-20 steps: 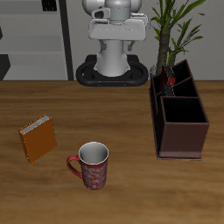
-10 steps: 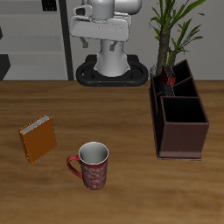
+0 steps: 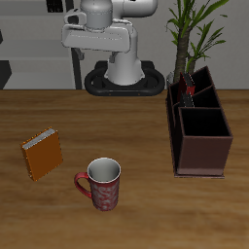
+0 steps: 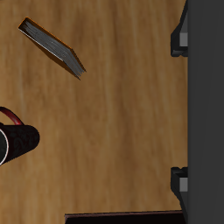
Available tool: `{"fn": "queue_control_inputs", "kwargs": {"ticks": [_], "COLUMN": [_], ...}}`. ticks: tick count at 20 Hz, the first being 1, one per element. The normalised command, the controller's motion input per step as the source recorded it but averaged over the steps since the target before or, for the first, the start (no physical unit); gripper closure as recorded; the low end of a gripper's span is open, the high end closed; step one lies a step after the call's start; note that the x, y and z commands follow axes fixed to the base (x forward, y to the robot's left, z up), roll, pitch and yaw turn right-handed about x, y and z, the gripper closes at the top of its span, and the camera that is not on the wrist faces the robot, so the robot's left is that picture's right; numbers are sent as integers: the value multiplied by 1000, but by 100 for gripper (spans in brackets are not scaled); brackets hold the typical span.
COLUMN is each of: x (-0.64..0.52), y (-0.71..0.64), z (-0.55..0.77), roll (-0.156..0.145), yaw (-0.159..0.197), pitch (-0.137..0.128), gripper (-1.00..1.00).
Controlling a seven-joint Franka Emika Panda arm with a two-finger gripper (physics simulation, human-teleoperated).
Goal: Place the striped book into the left desk caddy's front compartment and place the red book into the left desk caddy's left compartment and place the orange book into the left desk caddy's back compartment
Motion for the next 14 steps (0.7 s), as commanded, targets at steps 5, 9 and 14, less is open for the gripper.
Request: {"fn": "queue_control_inputs", "kwargs": {"ticks": [5,9,14], "x": [370,284,262], "y": [-333,-306,-347], "z": [32,125,122], "roll": [22,29,12], "yaw": [-60,-11,7], "pitch": [69,33,35], "gripper": [-100,-100,-100]}}
